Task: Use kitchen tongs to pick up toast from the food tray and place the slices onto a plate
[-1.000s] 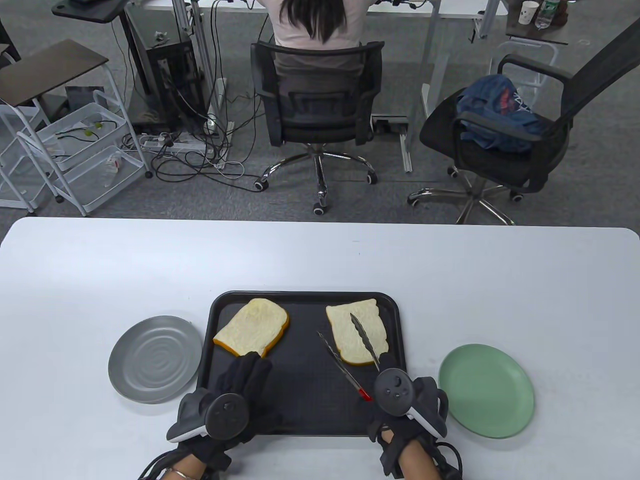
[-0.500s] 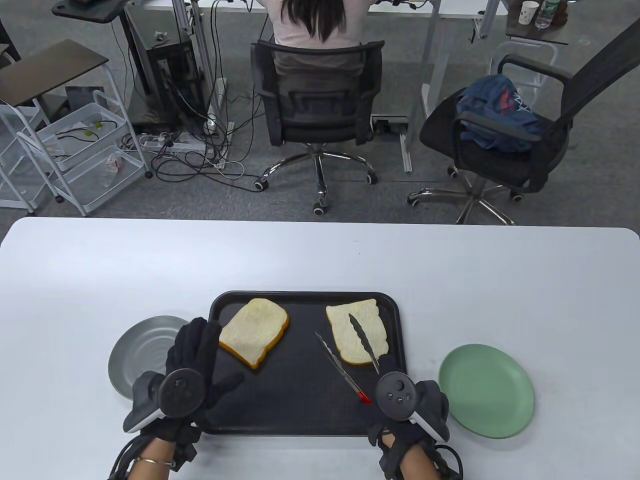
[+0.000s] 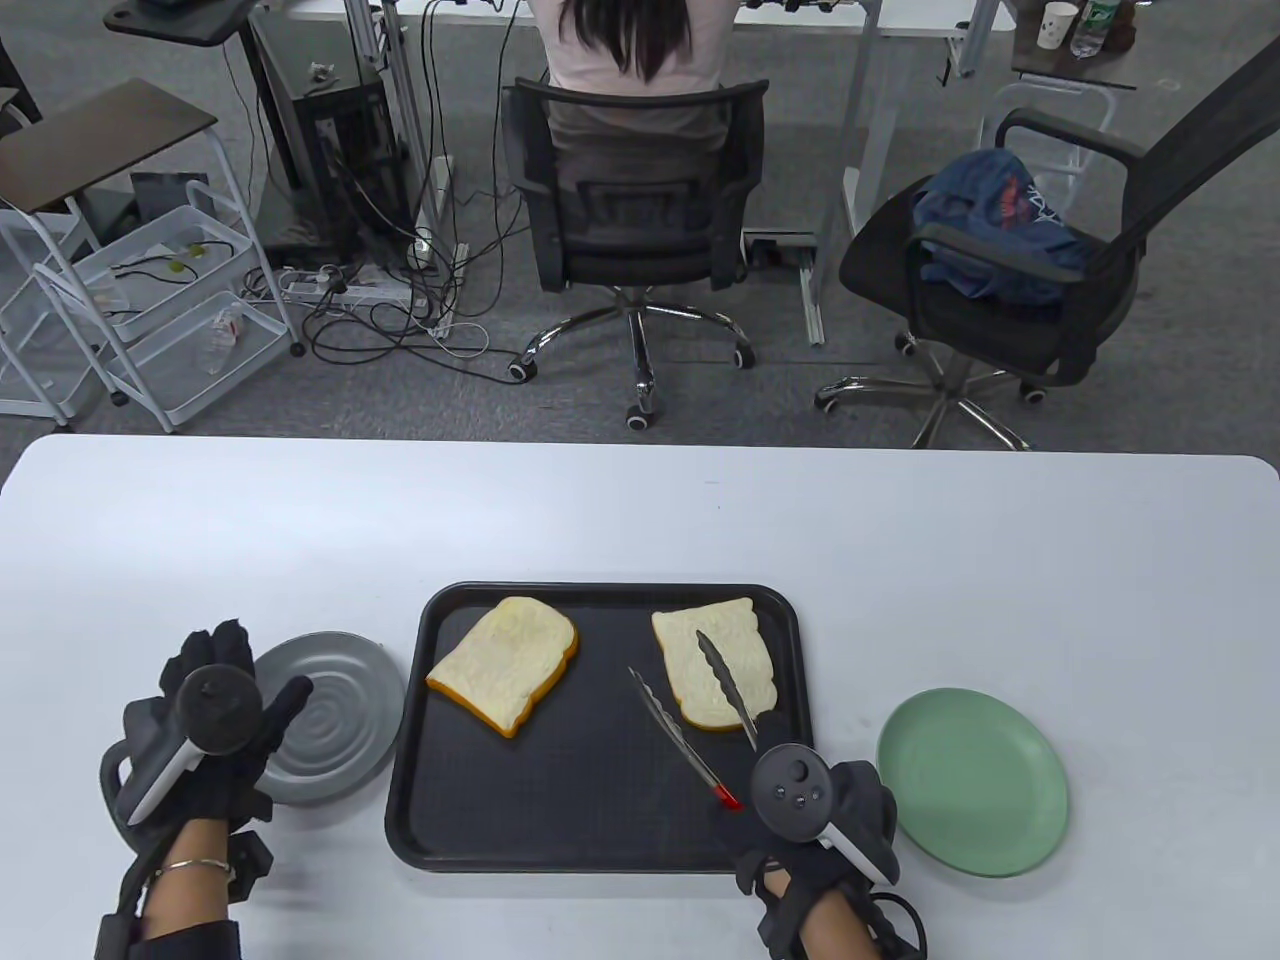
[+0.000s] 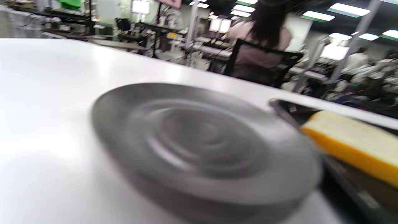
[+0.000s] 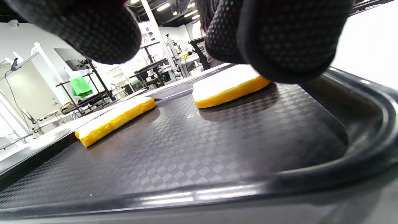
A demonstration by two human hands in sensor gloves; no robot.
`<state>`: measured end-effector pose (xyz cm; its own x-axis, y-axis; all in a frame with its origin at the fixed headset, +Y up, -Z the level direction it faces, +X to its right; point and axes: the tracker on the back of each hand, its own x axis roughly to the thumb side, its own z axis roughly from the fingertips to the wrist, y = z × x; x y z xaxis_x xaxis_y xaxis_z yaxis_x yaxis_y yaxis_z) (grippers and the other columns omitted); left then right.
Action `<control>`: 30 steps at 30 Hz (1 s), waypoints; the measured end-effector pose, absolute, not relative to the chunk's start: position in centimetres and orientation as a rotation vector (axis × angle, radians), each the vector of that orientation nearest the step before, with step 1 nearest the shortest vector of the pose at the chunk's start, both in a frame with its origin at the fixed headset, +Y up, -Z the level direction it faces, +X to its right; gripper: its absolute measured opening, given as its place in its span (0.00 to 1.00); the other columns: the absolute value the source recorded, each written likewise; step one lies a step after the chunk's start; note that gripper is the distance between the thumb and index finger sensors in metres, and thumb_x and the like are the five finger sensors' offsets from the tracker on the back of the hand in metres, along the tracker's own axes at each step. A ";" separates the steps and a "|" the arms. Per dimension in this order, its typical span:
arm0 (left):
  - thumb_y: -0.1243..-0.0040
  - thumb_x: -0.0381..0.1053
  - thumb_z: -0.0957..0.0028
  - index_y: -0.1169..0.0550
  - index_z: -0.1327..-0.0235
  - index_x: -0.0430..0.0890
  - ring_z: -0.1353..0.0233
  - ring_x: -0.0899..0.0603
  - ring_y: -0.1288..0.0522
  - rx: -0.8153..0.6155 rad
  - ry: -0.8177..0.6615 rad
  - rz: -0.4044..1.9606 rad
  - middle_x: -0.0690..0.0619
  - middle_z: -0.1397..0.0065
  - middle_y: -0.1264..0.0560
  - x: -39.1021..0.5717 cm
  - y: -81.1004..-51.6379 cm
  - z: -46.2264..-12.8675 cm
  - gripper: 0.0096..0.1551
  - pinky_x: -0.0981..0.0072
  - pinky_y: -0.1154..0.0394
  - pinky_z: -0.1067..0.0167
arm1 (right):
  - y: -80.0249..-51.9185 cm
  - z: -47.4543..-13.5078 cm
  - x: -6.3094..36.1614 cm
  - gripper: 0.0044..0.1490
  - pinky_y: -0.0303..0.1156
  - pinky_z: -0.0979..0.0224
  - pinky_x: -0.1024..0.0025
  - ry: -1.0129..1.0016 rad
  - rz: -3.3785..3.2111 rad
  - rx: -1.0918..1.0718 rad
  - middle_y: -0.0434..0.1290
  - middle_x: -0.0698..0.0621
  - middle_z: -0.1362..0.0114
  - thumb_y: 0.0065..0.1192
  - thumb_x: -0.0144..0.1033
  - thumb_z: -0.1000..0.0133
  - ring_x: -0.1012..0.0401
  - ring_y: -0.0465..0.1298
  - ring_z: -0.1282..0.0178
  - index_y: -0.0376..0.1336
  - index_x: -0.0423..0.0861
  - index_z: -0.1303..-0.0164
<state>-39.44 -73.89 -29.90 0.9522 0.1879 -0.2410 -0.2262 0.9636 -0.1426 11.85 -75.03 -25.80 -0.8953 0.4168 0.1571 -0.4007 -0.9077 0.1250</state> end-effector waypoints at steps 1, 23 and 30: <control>0.62 0.69 0.27 0.63 0.07 0.35 0.14 0.20 0.53 -0.207 0.265 0.192 0.27 0.09 0.60 -40.1 -74.4 -30.2 0.56 0.24 0.45 0.21 | -75.1 -25.8 11.8 0.69 0.81 0.62 0.62 0.132 2.702 0.252 0.58 0.24 0.39 0.72 0.52 0.61 0.47 0.75 0.57 0.37 0.25 0.33; 0.49 0.53 0.28 0.30 0.25 0.39 0.42 0.47 0.18 -0.398 0.645 0.387 0.47 0.35 0.22 -44.5 -78.7 -32.7 0.26 0.66 0.15 0.43 | -76.2 -26.4 11.9 0.70 0.80 0.62 0.61 0.262 2.692 0.246 0.58 0.24 0.39 0.72 0.53 0.61 0.47 0.75 0.57 0.37 0.25 0.33; 0.51 0.47 0.28 0.34 0.24 0.34 0.52 0.50 0.13 -0.314 0.612 0.514 0.44 0.38 0.19 -45.3 -77.2 -31.7 0.26 0.74 0.12 0.54 | -76.4 -26.5 11.9 0.70 0.80 0.62 0.61 0.288 2.686 0.245 0.58 0.24 0.39 0.72 0.53 0.61 0.46 0.75 0.57 0.37 0.25 0.33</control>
